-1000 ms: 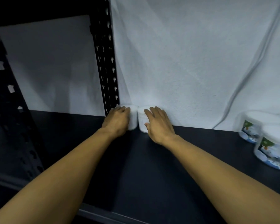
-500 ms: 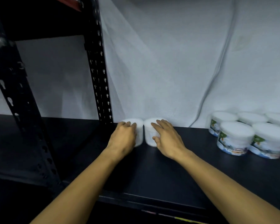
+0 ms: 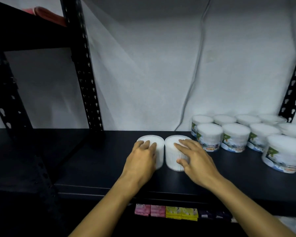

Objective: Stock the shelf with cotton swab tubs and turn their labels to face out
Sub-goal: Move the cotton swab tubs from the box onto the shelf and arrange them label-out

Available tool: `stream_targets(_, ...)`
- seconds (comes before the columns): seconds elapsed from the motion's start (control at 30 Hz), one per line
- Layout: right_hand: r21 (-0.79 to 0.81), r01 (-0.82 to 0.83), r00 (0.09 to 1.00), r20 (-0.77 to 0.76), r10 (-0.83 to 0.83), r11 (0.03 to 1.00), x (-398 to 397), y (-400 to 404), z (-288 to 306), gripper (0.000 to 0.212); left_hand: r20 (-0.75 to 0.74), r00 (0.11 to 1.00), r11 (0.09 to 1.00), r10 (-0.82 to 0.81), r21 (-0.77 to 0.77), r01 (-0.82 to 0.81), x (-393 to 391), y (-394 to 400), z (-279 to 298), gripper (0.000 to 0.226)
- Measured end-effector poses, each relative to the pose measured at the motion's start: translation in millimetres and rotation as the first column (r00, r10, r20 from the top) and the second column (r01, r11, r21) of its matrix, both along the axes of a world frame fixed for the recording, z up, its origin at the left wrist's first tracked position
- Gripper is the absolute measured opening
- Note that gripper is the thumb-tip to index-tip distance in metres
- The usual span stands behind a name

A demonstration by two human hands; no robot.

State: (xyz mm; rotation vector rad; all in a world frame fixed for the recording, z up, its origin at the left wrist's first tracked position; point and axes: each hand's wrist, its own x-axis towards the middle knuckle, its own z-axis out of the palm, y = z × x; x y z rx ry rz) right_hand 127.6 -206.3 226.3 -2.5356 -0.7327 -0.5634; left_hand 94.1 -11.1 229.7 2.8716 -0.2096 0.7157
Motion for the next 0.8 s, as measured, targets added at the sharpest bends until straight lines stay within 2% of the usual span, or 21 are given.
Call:
stream_targets(0.47, -0.01, 0.001, 1.0, 0.005, -0.001, 1.0, -32.4, -52.9, 2.1, 0.054, -0.06, 0.997, 0.998, -0.054, 0.006, 0.055, -39.1, -35.2, 12.1, 0.028)
stream_targets(0.53, 0.016, -0.012, 0.999, -0.04, 0.013, 1.0, -33.3, -54.2, 2.6, 0.058, -0.071, 0.997, 0.999, -0.036, -0.028, 0.034, -42.4, -36.4, 15.5, 0.044)
stream_targets(0.6, 0.107, 0.008, 0.998, -0.069, 0.0, 0.994, -34.6, -53.0, 3.2, 0.063, -0.063, 0.998, 0.993, 0.031, -0.114, -0.038, -44.6, -37.6, 19.1, 0.067)
stream_targets(0.7, 0.281, 0.14, 0.989, -0.085, -0.121, 0.95, -36.2, -47.8, 4.7, 0.067, -0.108, 0.983, 0.935, 0.148, -0.309, -0.175, -44.1, -43.4, 24.7, 0.096)
stream_targets(0.8, 0.329, 0.249, 0.963, -0.184, -0.196, 0.911, -34.4, -39.6, 6.6, 0.07, -0.199, 0.961, 0.885, 0.194, -0.387, -0.259, -35.3, -51.1, 30.5, 0.111)
